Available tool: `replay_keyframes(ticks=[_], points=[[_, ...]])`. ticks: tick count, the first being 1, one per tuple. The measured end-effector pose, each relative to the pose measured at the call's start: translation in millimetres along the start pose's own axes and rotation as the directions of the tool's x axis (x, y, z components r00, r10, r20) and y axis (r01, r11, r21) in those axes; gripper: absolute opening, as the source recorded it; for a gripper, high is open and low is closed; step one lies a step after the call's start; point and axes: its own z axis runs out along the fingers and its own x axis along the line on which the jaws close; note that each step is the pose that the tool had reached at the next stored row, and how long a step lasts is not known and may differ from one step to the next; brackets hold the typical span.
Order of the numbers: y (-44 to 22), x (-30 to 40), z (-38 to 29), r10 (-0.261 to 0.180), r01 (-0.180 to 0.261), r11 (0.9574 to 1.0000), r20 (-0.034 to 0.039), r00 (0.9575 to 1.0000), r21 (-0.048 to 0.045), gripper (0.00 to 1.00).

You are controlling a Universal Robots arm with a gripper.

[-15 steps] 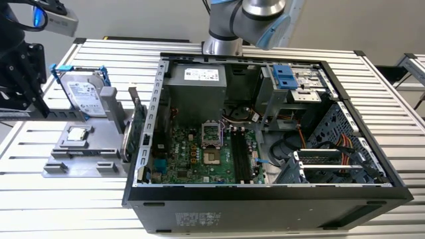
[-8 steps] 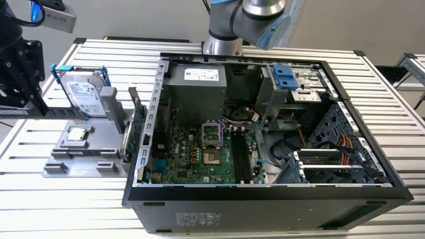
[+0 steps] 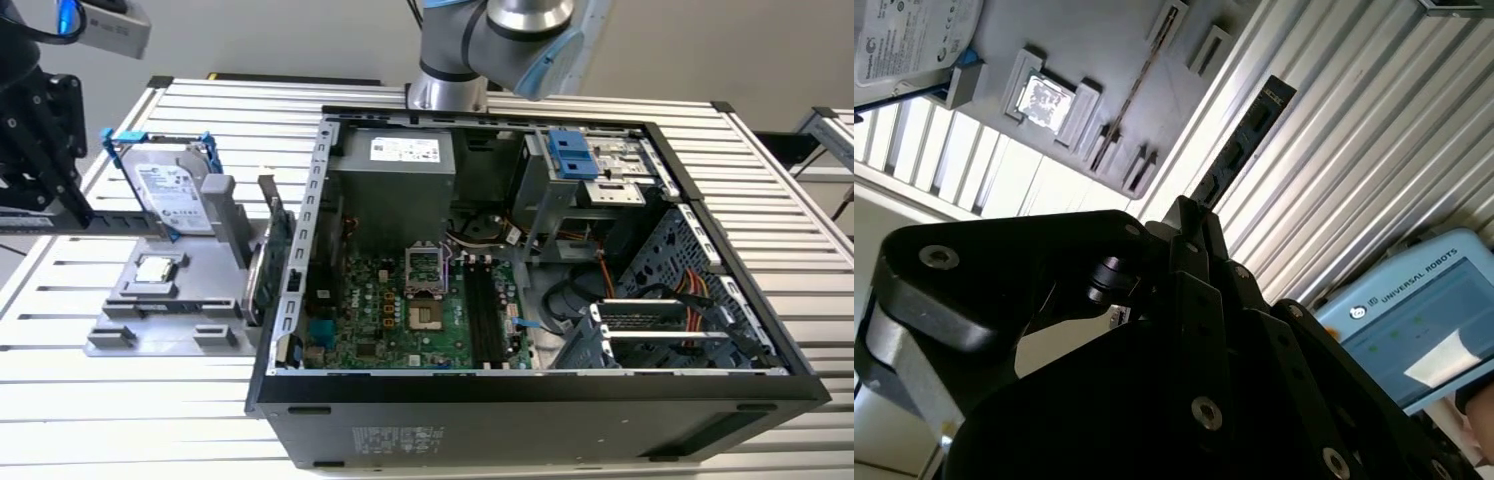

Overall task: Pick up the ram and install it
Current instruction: 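Pick up the ram and move it above insertion slot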

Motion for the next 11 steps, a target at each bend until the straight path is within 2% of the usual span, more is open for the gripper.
replay_keyframes(ticks=[11], points=[[-0.3, -0.1, -1.9, 0.000, 0.000, 1.0000, -0.0001, 1.0000, -0.0001, 0.00]])
